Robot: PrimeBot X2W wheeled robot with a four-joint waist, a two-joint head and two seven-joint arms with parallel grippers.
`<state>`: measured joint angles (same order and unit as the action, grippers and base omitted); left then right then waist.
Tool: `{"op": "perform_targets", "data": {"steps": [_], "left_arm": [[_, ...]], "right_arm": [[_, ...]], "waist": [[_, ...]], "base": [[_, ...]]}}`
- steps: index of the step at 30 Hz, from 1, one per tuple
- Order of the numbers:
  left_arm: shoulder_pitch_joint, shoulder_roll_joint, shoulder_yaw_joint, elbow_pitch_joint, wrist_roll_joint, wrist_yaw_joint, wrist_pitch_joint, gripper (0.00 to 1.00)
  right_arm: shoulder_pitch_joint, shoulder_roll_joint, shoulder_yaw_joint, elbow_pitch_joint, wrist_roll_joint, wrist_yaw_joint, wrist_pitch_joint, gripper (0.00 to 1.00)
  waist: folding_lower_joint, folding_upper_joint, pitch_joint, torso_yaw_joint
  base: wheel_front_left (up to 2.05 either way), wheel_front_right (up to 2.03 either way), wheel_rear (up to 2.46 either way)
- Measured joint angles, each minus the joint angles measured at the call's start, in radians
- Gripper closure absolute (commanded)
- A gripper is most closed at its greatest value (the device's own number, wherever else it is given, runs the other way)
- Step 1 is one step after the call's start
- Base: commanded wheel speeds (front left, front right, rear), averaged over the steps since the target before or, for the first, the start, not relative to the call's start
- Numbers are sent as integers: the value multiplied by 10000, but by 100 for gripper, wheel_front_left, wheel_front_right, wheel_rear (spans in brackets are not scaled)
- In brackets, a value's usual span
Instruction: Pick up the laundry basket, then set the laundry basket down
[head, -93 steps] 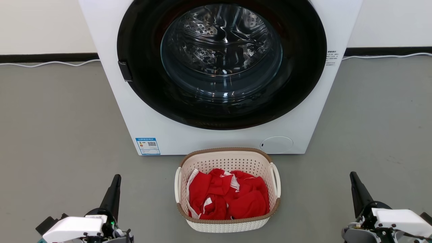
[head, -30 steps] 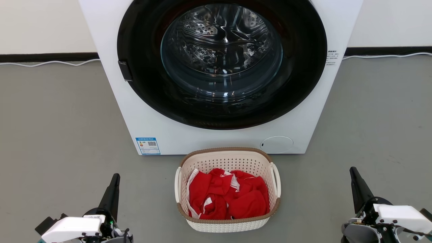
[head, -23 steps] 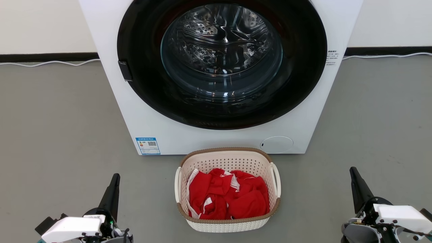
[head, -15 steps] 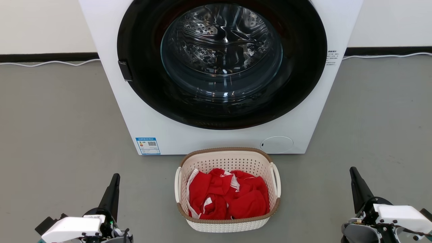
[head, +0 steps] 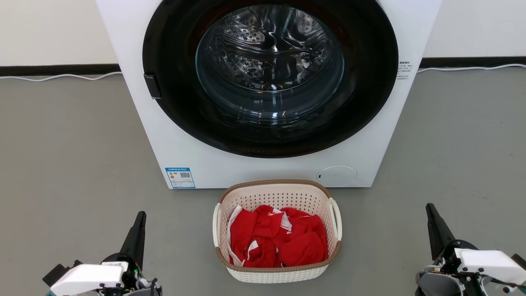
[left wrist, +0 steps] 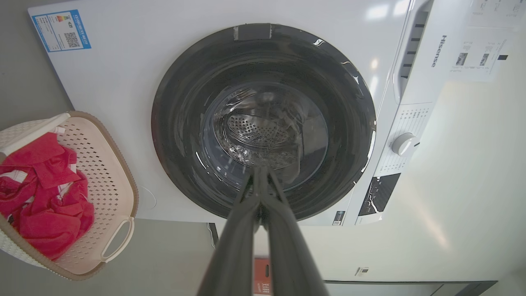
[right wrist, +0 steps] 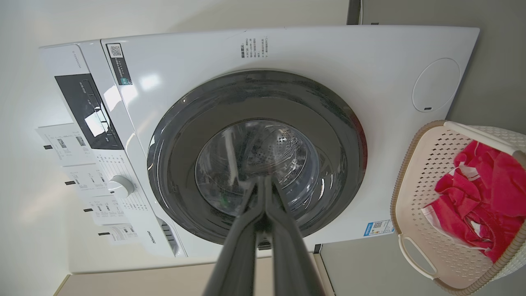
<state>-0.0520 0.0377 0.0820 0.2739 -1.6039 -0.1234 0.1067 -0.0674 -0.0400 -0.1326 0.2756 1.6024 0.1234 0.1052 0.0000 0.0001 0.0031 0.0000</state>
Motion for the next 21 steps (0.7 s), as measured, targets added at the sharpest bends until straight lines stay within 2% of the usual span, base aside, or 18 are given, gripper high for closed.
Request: {"op": "perform_targets", "data": {"steps": [21], "left_arm": [[0,0,0,0,0,0,0,100]], "right_arm": [[0,0,0,0,0,0,0,100]], "waist": [[0,0,0,0]], "base": [[0,0,0]]}}
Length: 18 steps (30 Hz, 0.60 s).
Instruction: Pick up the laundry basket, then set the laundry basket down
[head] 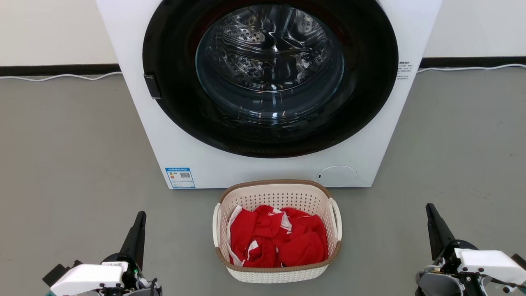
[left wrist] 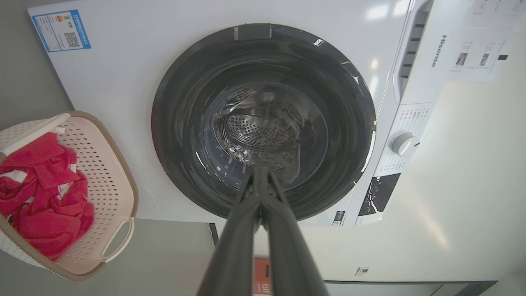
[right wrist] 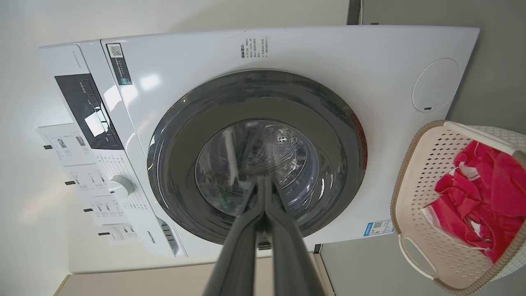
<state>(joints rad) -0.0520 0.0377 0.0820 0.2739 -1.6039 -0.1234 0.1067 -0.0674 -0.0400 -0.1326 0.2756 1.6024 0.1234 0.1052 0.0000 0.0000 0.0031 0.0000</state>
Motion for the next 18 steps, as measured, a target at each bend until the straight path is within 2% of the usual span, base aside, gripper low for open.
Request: {"op": "perform_targets", "data": {"steps": [18], "left_arm": [[0,0,0,0,0,0,0,100]], "right_arm": [[0,0,0,0,0,0,0,100]], "waist": [[0,0,0,0]], "base": [[0,0,0]]}}
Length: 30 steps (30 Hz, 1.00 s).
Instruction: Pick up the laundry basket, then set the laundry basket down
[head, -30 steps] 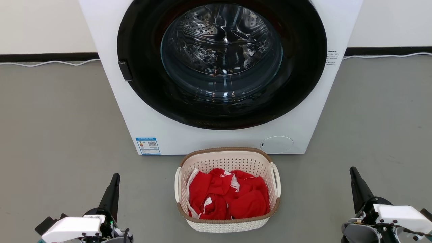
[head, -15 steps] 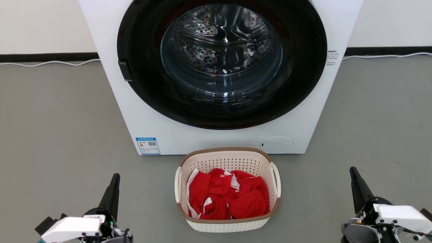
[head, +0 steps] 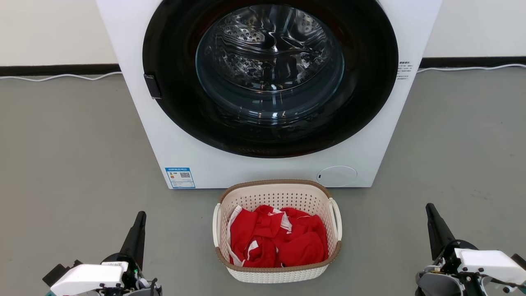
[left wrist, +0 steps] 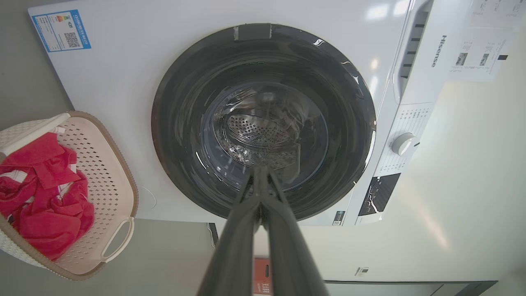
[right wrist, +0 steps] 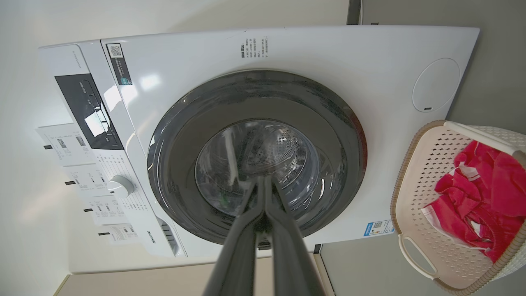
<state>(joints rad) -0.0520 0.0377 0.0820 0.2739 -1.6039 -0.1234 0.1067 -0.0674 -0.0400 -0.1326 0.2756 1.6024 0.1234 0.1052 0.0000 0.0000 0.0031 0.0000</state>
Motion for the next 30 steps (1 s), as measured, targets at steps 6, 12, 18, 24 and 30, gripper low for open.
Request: {"op": "perform_targets", "data": {"steps": [6,12,18,24,30], "left_arm": [[0,0,0,0,0,0,0,100],[0,0,0,0,0,0,0,100],[0,0,0,0,0,0,0,100],[0,0,2,0,0,0,0,100],[0,0,2,0,0,0,0,100]], "right_arm": [[0,0,0,0,0,0,0,100],[0,0,0,0,0,0,0,100],[0,0,0,0,0,0,0,100],[0,0,0,0,0,0,0,100],[0,0,0,0,0,0,0,100]], "waist": [[0,0,0,0],[0,0,0,0],[0,0,0,0],[0,0,0,0],[0,0,0,0]], "base": [[0,0,0],[0,0,0],[0,0,0],[0,0,0],[0,0,0]]}}
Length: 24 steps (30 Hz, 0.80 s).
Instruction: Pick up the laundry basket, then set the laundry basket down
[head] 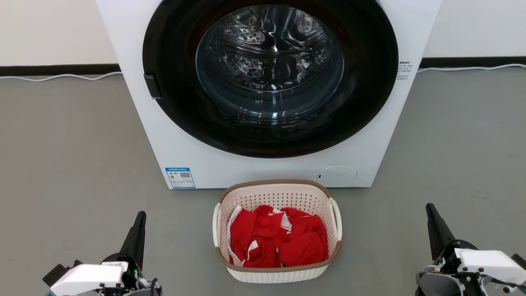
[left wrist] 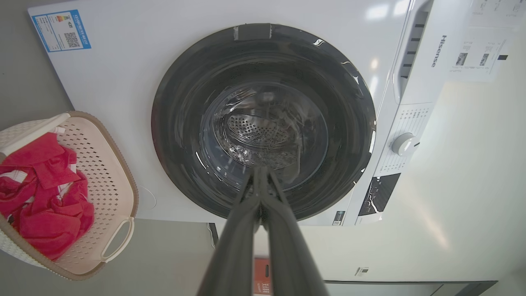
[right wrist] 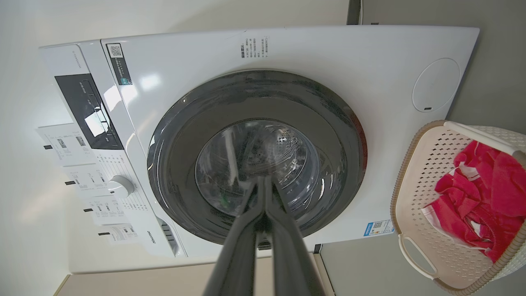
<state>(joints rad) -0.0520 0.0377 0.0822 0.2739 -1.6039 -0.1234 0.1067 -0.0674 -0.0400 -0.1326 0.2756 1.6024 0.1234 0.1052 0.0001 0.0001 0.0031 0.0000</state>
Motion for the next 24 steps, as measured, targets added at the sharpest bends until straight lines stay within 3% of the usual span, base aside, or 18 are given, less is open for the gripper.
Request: {"op": "perform_targets", "data": {"steps": [24], "left_arm": [[-1,0,0,0,0,0,0,100]], "right_arm": [[0,0,0,0,0,0,0,100]], "waist": [[0,0,0,0]], "base": [[0,0,0]]}}
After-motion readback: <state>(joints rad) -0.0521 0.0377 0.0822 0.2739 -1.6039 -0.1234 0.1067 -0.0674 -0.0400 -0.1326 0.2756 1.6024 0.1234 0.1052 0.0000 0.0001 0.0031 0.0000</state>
